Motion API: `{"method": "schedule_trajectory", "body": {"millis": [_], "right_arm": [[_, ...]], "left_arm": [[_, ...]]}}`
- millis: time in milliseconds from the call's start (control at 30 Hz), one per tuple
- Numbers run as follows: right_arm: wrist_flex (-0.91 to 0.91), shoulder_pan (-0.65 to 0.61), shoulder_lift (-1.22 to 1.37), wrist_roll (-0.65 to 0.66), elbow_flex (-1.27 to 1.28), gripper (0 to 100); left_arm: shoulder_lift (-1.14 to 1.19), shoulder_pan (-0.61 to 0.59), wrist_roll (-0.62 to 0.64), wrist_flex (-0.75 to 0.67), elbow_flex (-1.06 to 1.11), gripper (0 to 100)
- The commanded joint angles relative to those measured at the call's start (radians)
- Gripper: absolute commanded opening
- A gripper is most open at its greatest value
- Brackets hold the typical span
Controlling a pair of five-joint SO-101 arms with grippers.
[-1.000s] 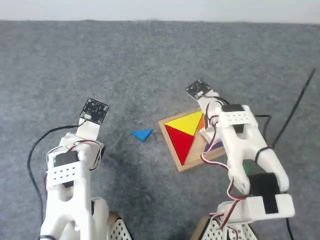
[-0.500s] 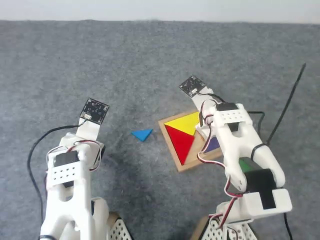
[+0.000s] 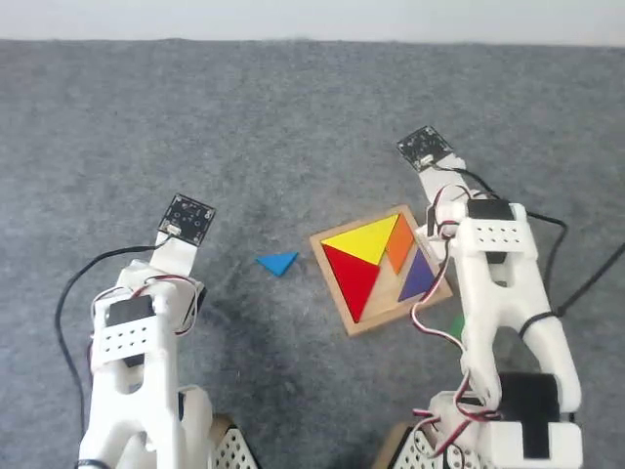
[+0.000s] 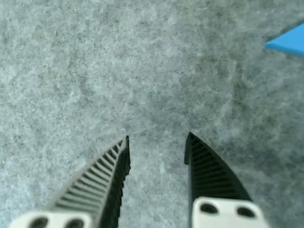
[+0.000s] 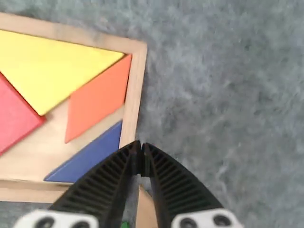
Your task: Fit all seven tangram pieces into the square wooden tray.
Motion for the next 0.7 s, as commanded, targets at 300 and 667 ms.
{"method": "schedule_trajectory", "body": {"millis": [300,667], "right_arm": [[-0.226,-0.188,0.259,0.009,-0.066,1.8],[-0.111,-0.087,0.271,0.017,-0.081,1.7]], "left_arm": [[-0.005,-0.006,-0.009,-0.014,-0.008,18],[-0.005,-0.006,-0.009,-0.014,-0.008,18]]}}
